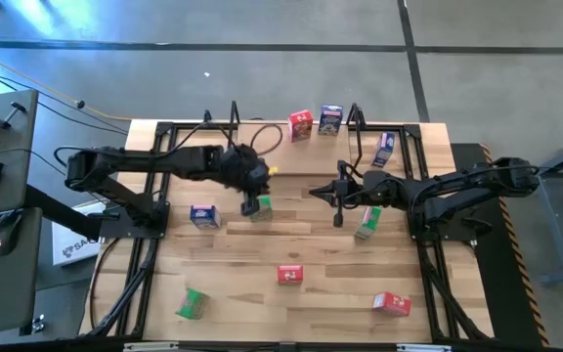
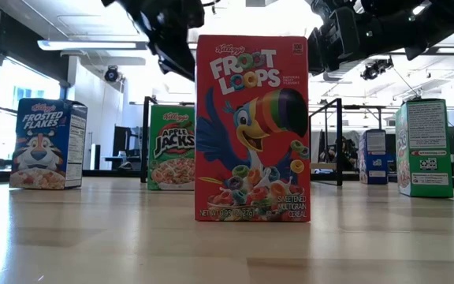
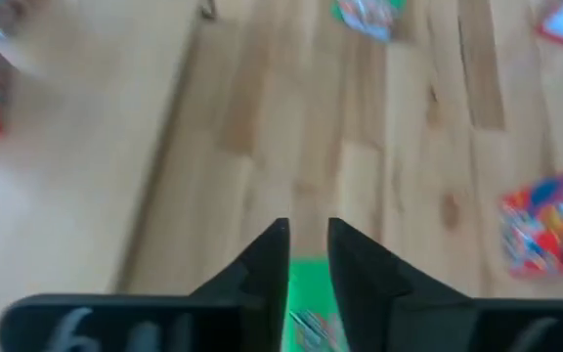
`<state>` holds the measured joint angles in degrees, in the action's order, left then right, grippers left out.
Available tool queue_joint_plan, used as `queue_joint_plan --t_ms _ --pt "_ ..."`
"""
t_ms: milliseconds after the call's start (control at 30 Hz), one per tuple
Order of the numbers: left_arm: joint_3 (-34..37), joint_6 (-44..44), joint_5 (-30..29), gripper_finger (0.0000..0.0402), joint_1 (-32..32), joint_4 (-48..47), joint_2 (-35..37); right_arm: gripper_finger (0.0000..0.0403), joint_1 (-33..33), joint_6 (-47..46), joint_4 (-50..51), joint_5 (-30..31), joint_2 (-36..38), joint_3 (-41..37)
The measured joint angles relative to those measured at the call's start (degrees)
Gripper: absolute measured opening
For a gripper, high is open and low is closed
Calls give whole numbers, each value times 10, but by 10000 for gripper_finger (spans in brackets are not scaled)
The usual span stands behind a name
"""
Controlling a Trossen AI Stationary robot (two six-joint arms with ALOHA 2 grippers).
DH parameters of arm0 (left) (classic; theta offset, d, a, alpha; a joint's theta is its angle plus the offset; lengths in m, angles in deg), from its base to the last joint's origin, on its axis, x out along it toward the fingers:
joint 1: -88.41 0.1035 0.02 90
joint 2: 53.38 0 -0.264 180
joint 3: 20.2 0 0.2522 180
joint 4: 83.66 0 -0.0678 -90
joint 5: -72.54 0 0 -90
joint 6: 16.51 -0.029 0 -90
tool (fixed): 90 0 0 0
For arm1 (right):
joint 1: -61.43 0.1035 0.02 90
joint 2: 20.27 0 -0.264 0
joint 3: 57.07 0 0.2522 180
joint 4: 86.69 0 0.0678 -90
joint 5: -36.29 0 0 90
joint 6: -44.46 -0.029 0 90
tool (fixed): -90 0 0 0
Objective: Stack cereal on shelf
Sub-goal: Put the top left green cereal box on the shelf
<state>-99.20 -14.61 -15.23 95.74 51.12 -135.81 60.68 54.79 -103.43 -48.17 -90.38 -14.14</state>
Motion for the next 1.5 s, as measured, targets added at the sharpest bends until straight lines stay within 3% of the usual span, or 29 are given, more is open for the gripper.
queue_joint_plan --t_ms 200,733,1000,1500 --pt "-19 52 -12 135 -37 -54 -1 0 0 0 7 -15 0 0" --pt "-19 85 -39 254 -40 -83 -2 0 0 -5 7 -17 0 0" --pt "-18 95 -41 273 -40 -93 -32 0 0 -5 7 -17 0 0" --pt "-18 73 -46 273 -44 -99 -70 0 0 -4 7 -17 0 0"
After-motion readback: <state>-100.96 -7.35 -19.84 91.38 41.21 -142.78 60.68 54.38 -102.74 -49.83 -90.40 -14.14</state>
